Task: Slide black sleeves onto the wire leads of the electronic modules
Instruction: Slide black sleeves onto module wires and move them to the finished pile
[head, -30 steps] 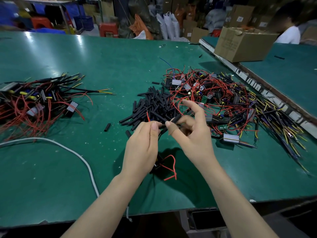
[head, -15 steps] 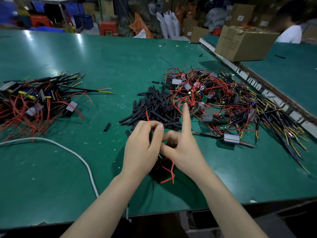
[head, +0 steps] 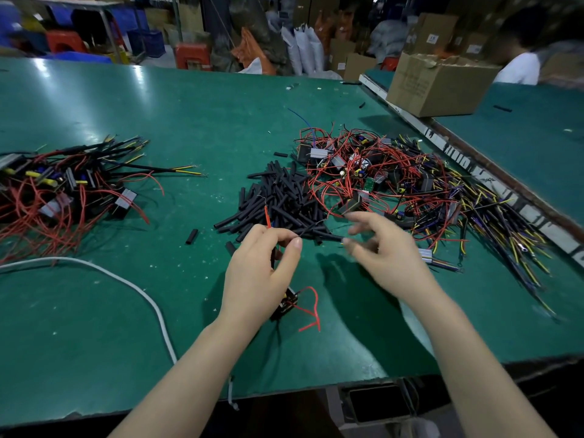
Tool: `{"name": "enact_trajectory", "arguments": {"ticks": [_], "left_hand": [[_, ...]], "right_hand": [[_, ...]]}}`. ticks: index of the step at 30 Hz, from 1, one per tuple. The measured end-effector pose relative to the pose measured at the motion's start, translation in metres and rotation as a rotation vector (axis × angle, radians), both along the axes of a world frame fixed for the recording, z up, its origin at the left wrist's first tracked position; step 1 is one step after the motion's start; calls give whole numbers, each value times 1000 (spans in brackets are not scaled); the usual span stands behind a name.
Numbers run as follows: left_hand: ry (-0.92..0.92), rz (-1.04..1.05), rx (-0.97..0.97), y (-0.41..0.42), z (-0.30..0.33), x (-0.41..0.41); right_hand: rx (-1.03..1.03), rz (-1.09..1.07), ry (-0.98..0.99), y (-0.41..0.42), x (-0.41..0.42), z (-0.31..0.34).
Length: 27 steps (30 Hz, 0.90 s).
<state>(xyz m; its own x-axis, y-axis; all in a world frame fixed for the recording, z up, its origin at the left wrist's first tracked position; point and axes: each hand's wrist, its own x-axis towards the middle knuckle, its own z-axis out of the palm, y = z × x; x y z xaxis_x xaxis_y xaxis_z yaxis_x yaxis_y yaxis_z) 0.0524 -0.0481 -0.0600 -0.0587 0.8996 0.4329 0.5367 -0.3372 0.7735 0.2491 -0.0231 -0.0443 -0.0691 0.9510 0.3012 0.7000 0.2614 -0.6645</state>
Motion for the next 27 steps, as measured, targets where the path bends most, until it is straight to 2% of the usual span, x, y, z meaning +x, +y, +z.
{"name": "enact_trajectory", "arguments": {"ticks": [3, 5, 11, 13, 16, 20, 23, 25, 27], "left_hand": [[-3, -6, -25, -1, 1, 0], [-5, -6, -24, -1, 1, -1], [-3, -47, -15, -2, 0, -3], [-1, -52, -4, -2, 0, -4], [-9, -53, -5, -1, -1, -3], [-4, -51, -12, 0, -2, -4], [-8, -58, -3, 0, -3, -5], [-15, -78, 18, -1, -3, -5], [-37, -105, 2, -1, -2, -6]], "right_hand": [[-109, -144, -476, 10, 14, 6], [-201, -173, -685, 14, 15, 8], [-125, -101, -862, 17, 17, 11], [-26, -53, -823, 17, 18, 16], [124, -47, -640, 15, 16, 29], [190, -71, -362, 15, 11, 42], [310, -48, -280, 16, 9, 50], [330, -19, -234, 21, 8, 56], [247, 23, -148, 26, 7, 63]]}}
